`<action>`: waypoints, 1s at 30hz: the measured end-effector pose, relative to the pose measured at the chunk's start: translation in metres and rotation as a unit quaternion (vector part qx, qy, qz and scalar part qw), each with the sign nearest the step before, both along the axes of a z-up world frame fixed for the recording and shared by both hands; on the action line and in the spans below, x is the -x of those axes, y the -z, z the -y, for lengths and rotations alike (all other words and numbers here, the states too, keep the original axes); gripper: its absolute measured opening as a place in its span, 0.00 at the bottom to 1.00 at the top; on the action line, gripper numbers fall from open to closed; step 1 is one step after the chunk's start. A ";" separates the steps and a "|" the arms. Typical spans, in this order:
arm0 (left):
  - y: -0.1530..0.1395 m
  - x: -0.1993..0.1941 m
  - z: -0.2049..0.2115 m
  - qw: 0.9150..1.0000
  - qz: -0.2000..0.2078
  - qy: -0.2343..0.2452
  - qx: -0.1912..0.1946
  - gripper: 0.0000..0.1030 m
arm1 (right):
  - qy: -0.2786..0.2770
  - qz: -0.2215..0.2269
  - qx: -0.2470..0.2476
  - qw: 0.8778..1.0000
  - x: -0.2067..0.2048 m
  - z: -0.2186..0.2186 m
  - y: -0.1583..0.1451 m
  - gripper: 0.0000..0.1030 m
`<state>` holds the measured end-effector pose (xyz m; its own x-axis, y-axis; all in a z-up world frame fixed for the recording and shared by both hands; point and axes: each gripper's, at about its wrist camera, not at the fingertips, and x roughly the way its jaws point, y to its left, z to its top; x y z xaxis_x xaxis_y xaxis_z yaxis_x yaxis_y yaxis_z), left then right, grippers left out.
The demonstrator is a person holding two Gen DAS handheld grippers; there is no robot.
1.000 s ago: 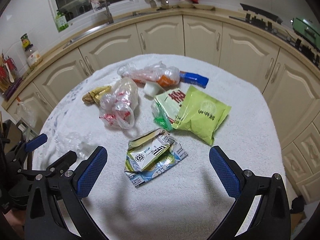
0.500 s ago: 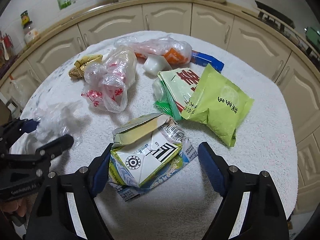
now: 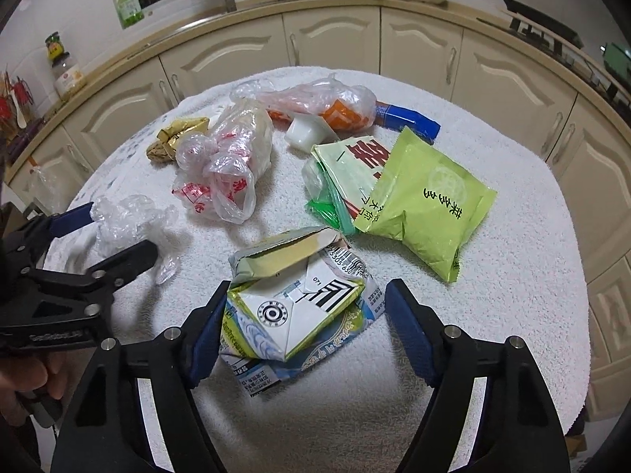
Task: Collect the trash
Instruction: 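Grasp the juice carton with the right tool while the left tool grasps clear plastic wrap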
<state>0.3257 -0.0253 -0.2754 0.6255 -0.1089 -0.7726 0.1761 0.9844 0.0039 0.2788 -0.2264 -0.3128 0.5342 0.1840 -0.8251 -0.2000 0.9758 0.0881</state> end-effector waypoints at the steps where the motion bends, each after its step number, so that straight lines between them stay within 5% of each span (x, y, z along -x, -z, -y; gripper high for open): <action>1: 0.005 -0.005 0.000 1.000 -0.008 0.008 0.011 0.72 | 0.000 0.001 -0.001 1.000 0.000 -0.001 -0.001 0.72; 3: 0.007 -0.011 -0.001 1.000 -0.002 0.013 0.023 0.46 | -0.003 0.006 -0.003 1.000 0.000 -0.002 -0.004 0.68; 6: 0.008 -0.008 0.007 0.999 -0.002 0.022 0.031 0.32 | -0.006 0.010 -0.005 1.000 0.000 -0.002 -0.006 0.66; 8: 0.012 -0.014 0.006 0.999 -0.002 0.023 0.030 0.32 | -0.007 0.010 -0.008 1.000 -0.001 -0.001 -0.007 0.65; 10: 0.009 -0.005 0.005 0.999 0.001 0.021 0.025 0.38 | -0.012 0.010 -0.006 1.000 -0.002 -0.001 -0.007 0.67; 12: 0.006 -0.002 0.007 1.000 0.005 0.012 0.006 0.83 | -0.010 0.006 -0.009 1.000 -0.004 -0.001 -0.006 0.71; 13: 0.005 -0.002 0.008 1.000 0.013 0.004 0.000 0.93 | -0.008 0.002 -0.012 1.000 -0.005 0.001 -0.005 0.76; 16: 0.005 -0.004 0.003 0.999 0.027 0.011 0.012 0.99 | -0.009 -0.005 -0.021 1.000 -0.006 0.001 -0.003 0.80; 24: 0.026 -0.018 0.009 0.999 0.005 0.033 0.010 0.47 | -0.028 0.009 0.037 0.999 -0.008 -0.014 0.009 0.79; 30: 0.025 -0.013 -0.007 0.999 0.001 0.020 0.042 0.34 | -0.029 0.008 -0.001 1.000 -0.001 -0.001 0.003 0.74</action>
